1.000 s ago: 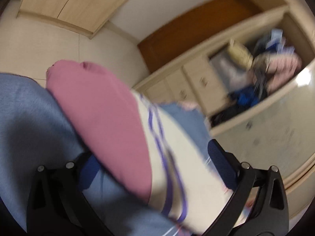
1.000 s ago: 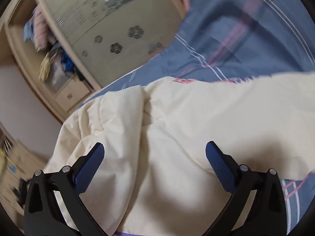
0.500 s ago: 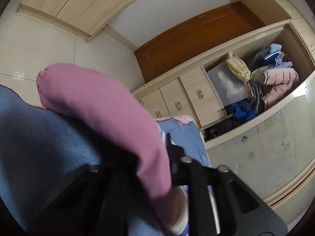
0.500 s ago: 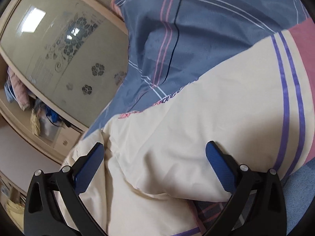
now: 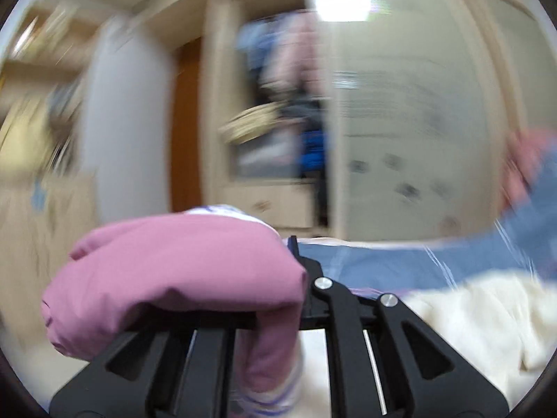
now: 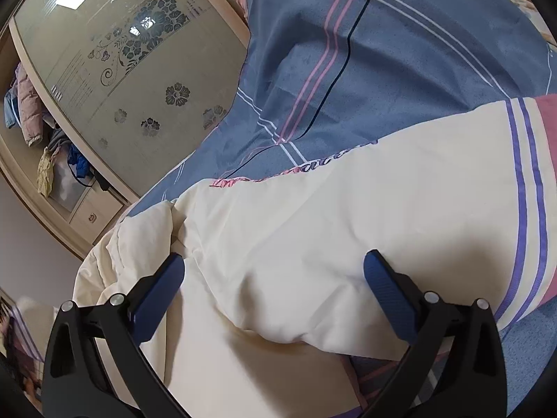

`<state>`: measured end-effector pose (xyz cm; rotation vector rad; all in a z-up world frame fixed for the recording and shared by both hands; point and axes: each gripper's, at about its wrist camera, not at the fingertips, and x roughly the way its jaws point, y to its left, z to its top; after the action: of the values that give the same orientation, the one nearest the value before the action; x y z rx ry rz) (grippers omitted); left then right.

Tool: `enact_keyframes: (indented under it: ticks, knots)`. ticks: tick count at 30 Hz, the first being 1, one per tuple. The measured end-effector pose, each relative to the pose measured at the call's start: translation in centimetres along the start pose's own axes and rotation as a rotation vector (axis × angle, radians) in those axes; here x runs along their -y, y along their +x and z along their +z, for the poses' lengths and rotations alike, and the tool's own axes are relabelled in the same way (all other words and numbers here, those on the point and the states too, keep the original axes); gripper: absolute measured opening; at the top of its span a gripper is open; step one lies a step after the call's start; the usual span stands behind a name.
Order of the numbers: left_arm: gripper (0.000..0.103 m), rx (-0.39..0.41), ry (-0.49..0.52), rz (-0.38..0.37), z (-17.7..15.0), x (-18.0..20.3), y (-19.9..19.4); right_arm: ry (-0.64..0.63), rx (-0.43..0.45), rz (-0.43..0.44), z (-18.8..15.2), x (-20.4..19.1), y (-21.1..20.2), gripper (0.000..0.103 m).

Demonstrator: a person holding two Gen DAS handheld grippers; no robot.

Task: Fold large clothes
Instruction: 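Grasp the pink sleeve cuff with the left tool and lift it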

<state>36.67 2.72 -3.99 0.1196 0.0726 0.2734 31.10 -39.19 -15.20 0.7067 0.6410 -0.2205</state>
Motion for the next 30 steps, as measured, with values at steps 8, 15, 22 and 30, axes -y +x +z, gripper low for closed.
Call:
enact_keyframes:
  ticks: [8,15,22,30]
  knots:
    - [0.008,0.170,0.715,-0.245,-5.0,20.0,-9.0,-0.070,-0.020,-0.063,-0.3,-0.9,0.7,0.102]
    - [0.007,0.261,1.107,-0.304,-12.5,26.5,-11.6,-0.035,-0.036,-0.037,-0.1,-0.1,1.0,0.102]
    - [0.008,0.227,1.055,-0.335,-12.3,26.4,-11.8,-0.093,-0.035,0.039,0.8,-2.3,-0.8,0.102]
    - [0.007,0.196,0.979,-0.376,-12.6,25.5,-12.1,-0.754,0.109,0.201,-3.5,-19.7,-13.3,0.102]
